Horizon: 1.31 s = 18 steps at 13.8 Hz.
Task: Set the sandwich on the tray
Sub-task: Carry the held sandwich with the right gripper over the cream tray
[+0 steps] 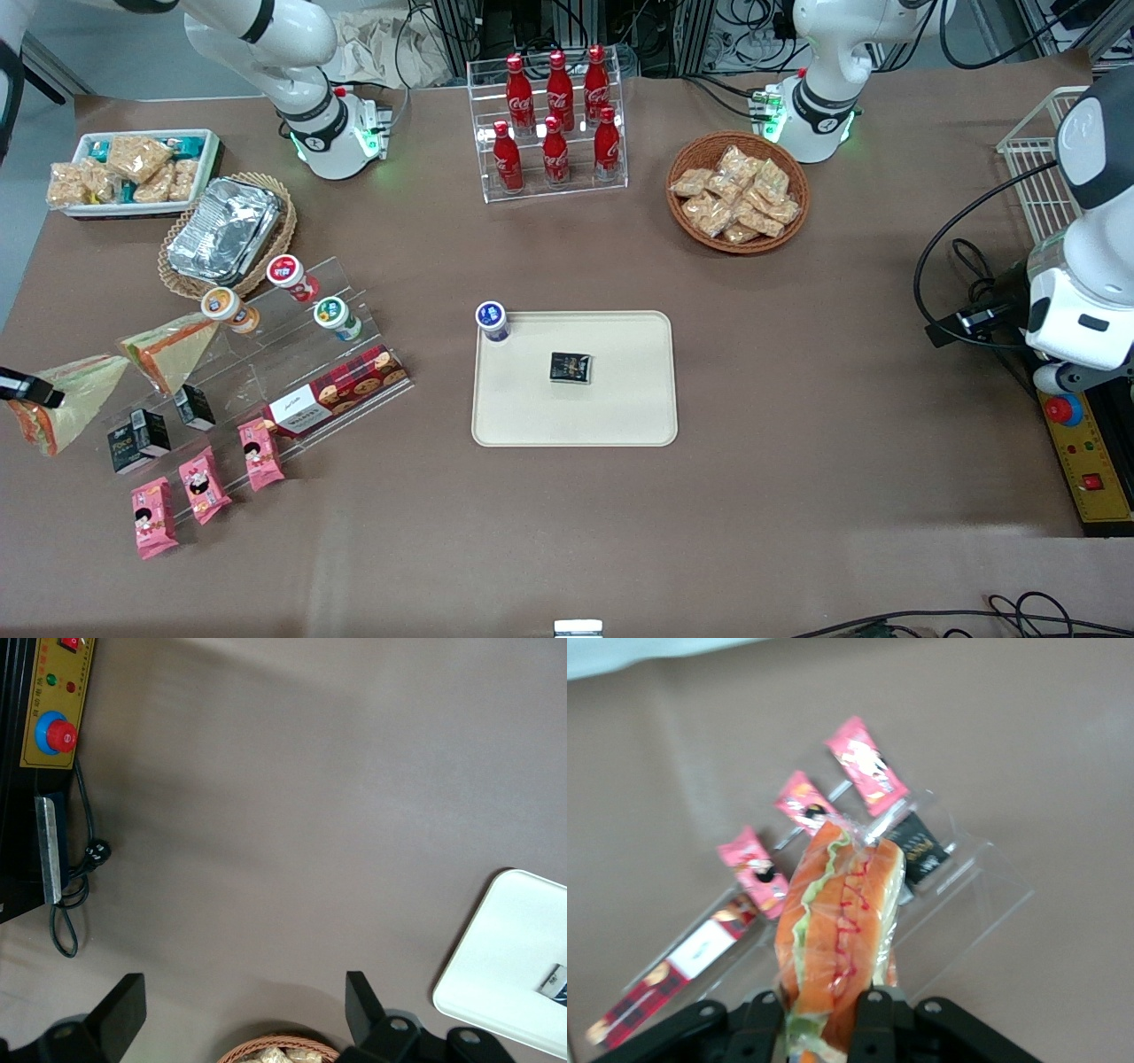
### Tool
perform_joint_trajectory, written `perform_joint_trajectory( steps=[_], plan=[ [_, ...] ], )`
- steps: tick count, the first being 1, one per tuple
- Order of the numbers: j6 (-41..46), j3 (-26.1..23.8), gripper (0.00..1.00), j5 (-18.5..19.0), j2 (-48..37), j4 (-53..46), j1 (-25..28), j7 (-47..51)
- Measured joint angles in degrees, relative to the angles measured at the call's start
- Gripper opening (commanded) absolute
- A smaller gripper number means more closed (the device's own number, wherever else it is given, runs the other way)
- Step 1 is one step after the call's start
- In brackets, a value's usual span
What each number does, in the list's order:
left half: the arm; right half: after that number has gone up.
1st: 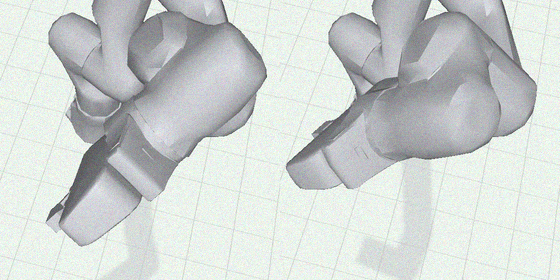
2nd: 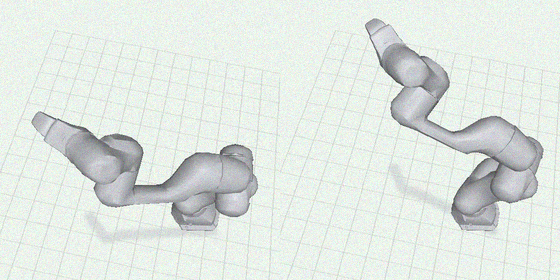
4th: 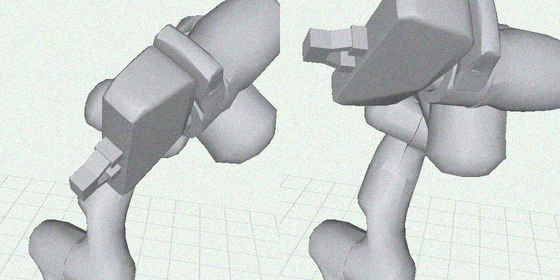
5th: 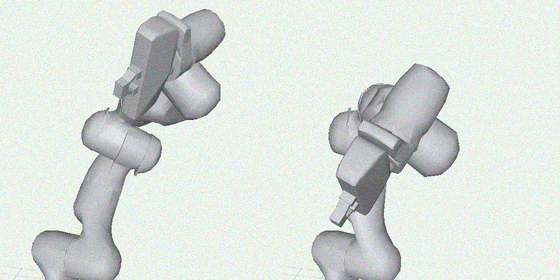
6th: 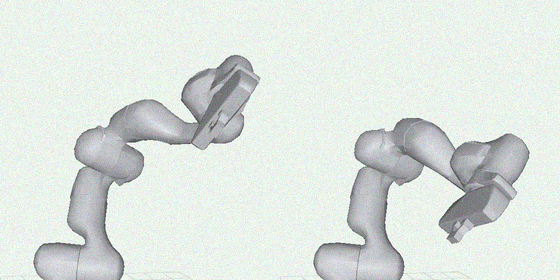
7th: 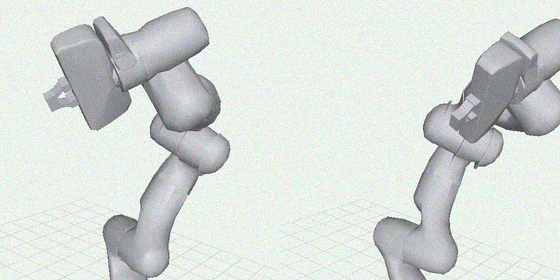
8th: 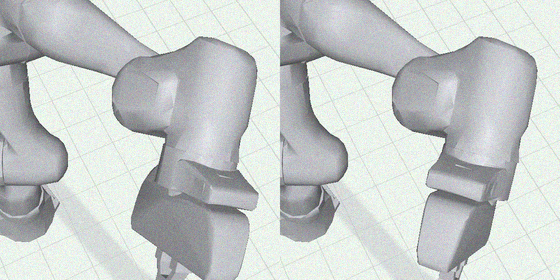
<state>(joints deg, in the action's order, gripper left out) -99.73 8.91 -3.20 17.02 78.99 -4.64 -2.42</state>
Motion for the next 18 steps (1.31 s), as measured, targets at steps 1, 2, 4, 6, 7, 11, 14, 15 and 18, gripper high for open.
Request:
perform_joint_trajectory(
  steps=[1,2,4,6,7,11,14,15,18],
  plan=[
    [0.2,-0.1,0.25,0.0,-1.2,0.0,2.1,0.0],
    [0.3,-0.1,0.26,0.0,-2.1,0.0,4.3,0.0],
    [0.4,-0.3,0.26,0.1,-3.0,0.0,9.0,-0.2],
    [0.3,-0.3,0.26,0.3,-3.0,0.0,14.5,-2.9],
    [-0.1,-0.4,0.26,0.4,-2.8,0.1,17.4,-5.0],
    [-5.4,-0.4,0.27,0.5,0.3,0.8,27.4,-9.5],
    [-10.2,-0.4,0.27,0.6,4.2,0.9,34.2,-11.1],
    [-11.7,-0.4,0.27,0.6,5.5,0.9,36.6,-11.6],
    [-16.3,-0.4,0.27,2.5,9.4,0.9,43.1,-12.3]
  ],
)
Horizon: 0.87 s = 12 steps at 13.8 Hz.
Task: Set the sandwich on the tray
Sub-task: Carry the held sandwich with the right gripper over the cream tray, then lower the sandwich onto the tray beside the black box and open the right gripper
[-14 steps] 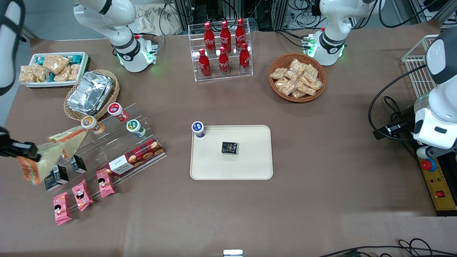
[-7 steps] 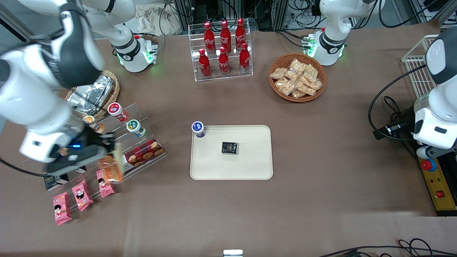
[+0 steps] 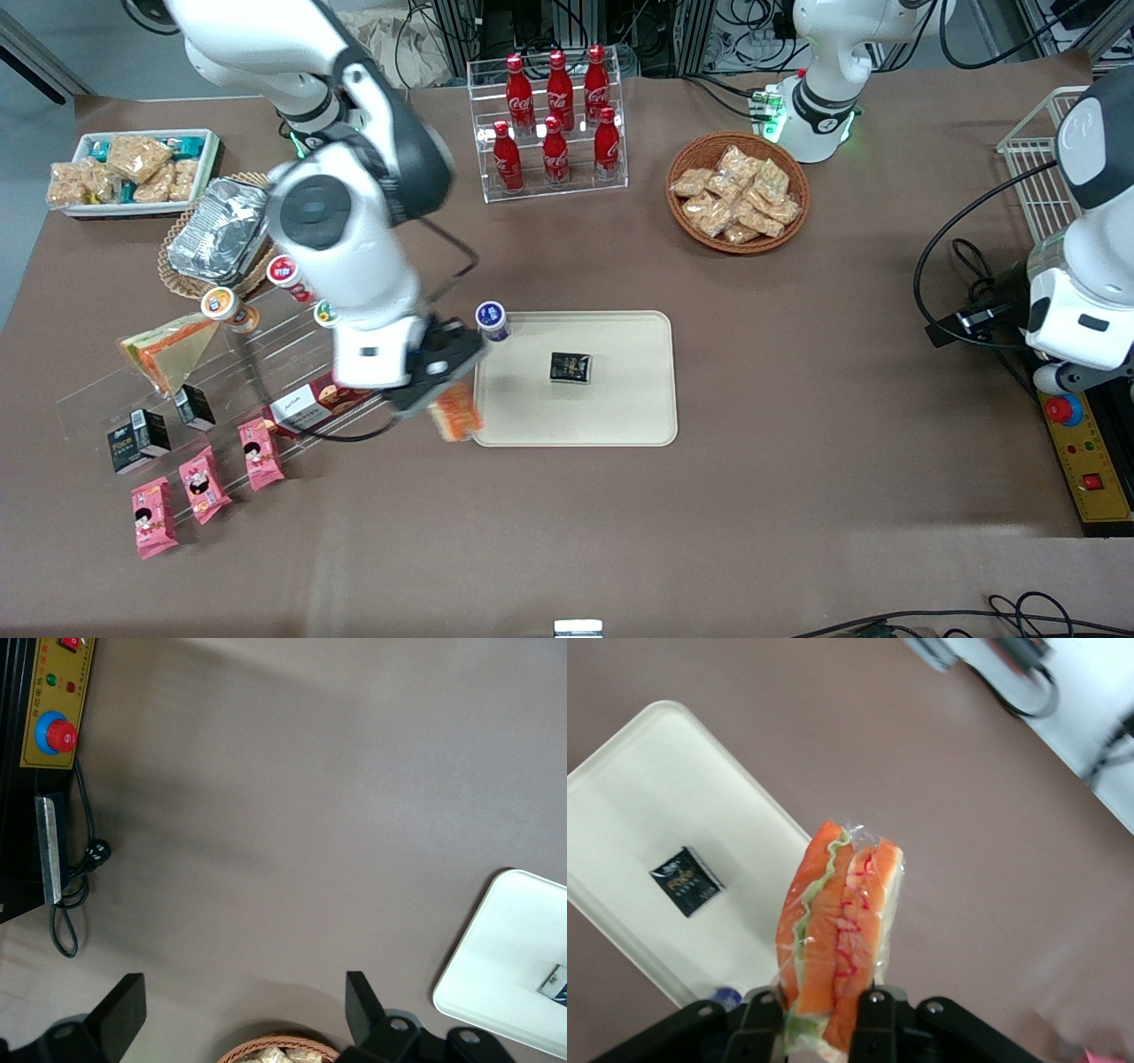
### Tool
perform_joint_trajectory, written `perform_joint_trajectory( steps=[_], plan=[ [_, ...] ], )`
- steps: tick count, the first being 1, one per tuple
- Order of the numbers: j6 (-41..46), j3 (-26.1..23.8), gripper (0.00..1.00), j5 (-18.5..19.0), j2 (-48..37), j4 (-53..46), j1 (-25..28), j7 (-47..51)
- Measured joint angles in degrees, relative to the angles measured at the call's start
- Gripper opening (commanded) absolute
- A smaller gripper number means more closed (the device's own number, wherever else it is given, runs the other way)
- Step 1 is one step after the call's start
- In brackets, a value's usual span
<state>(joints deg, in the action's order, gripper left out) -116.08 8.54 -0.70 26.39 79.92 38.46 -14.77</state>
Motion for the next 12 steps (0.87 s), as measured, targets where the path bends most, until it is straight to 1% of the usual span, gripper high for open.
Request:
perform_joint_trajectory(
  steps=[1,2,3,5,7,12],
  plan=[
    [-1.4,0.0,0.28,1.2,1.4,0.0,1.6,-0.3],
    [-3.0,0.0,0.36,2.1,2.7,0.1,2.7,-1.3],
    [-4.8,0.0,0.37,2.6,4.2,0.4,3.4,-3.3],
    [-9.4,0.1,0.37,2.9,7.9,1.1,3.9,-7.5],
    [-13.1,0.1,0.37,3.0,11.1,1.2,4.2,-9.6],
    [-19.2,0.1,0.36,4.8,15.4,1.3,7.5,-10.2]
  ],
)
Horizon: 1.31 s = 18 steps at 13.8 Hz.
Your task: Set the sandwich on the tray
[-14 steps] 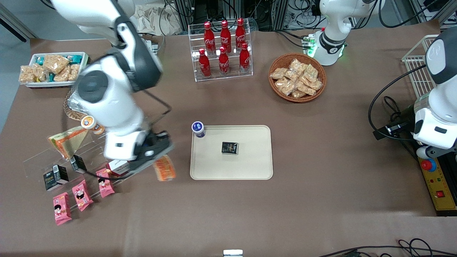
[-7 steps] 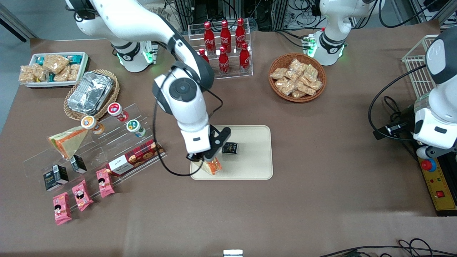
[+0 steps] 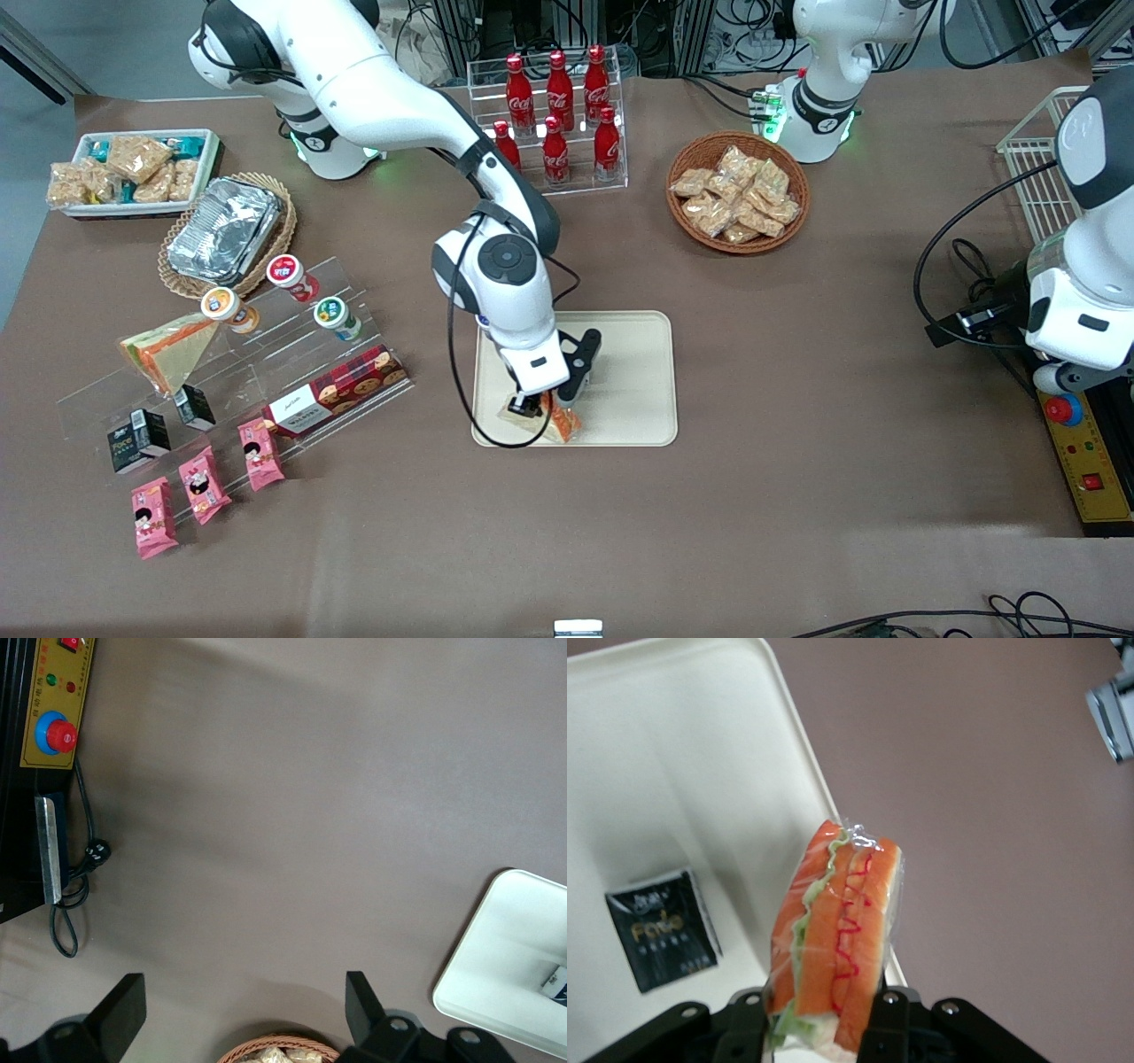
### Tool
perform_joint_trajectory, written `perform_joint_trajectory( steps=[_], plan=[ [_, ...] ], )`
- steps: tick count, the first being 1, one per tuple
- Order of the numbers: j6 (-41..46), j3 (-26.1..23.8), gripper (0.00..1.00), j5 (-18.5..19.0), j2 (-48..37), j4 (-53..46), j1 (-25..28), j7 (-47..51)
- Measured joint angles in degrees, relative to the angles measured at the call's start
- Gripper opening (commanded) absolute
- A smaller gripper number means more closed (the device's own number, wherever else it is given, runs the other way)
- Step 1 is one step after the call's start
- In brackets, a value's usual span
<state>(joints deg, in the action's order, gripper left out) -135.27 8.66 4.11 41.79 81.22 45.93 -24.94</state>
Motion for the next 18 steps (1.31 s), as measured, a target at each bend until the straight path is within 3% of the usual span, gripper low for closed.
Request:
perform_joint_trajectory(
  steps=[3,4,5,10,13,18],
  plan=[
    [-2.0,0.0,0.38,3.9,1.2,0.5,1.8,0.0],
    [-2.4,0.0,0.63,4.1,1.3,0.9,2.1,0.0],
    [-2.5,0.0,0.96,4.1,1.5,1.1,2.2,0.0],
    [-3.2,0.4,0.98,3.4,1.7,1.4,2.0,6.0],
    [-3.3,0.8,0.98,-4.6,1.1,1.1,1.2,6.8],
    [2.7,1.8,0.98,-11.9,-5.3,0.4,-4.1,7.6]
  ],
)
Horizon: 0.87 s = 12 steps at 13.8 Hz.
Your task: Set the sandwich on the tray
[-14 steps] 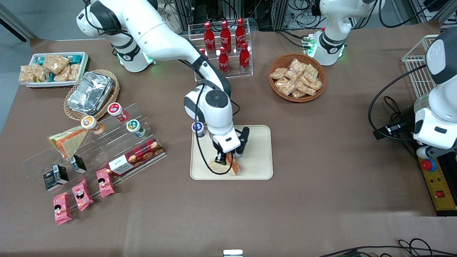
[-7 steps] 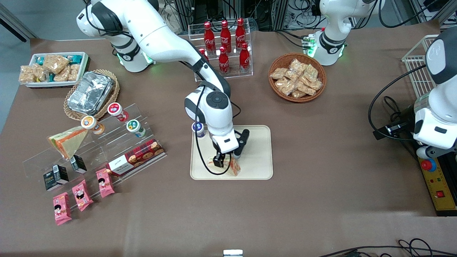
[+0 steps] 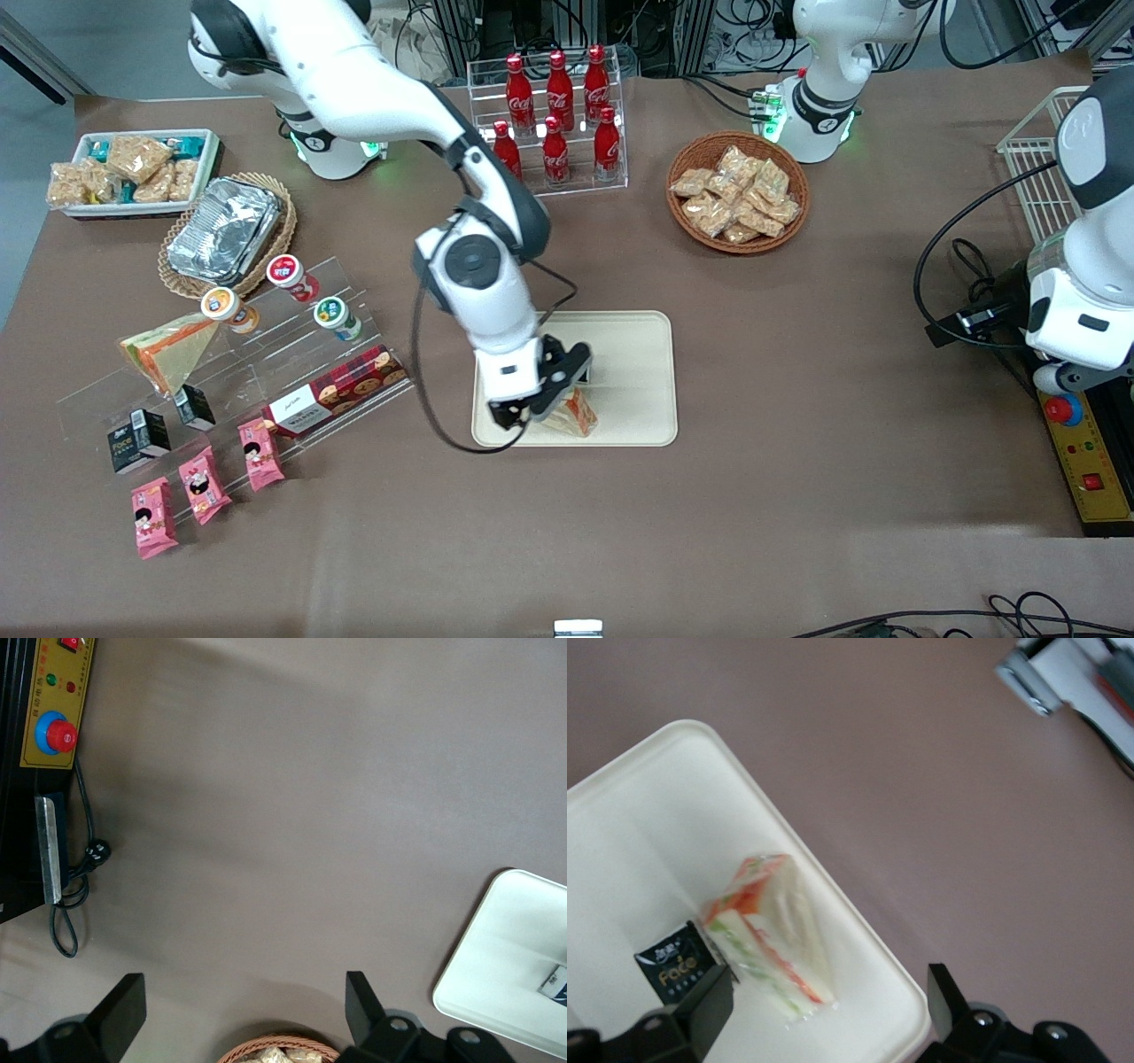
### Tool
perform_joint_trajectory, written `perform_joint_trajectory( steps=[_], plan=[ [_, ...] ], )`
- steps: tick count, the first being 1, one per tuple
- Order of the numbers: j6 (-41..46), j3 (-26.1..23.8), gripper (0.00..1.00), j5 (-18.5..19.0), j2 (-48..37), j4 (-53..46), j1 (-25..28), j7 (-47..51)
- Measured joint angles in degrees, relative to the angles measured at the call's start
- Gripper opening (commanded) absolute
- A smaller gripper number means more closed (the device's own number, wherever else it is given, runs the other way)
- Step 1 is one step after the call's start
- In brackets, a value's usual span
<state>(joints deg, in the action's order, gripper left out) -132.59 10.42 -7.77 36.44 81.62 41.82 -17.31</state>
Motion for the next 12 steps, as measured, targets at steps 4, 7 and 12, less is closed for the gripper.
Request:
perform_joint_trajectory(
  steps=[4,7,12],
  plan=[
    [8.4,0.3,0.98,-6.2,-7.1,-0.4,-9.5,1.2],
    [15.3,0.9,0.98,-6.7,-11.0,-0.4,-14.9,6.5],
    [21.4,4.3,0.98,-6.7,-14.2,-0.4,-19.5,8.0]
  ],
)
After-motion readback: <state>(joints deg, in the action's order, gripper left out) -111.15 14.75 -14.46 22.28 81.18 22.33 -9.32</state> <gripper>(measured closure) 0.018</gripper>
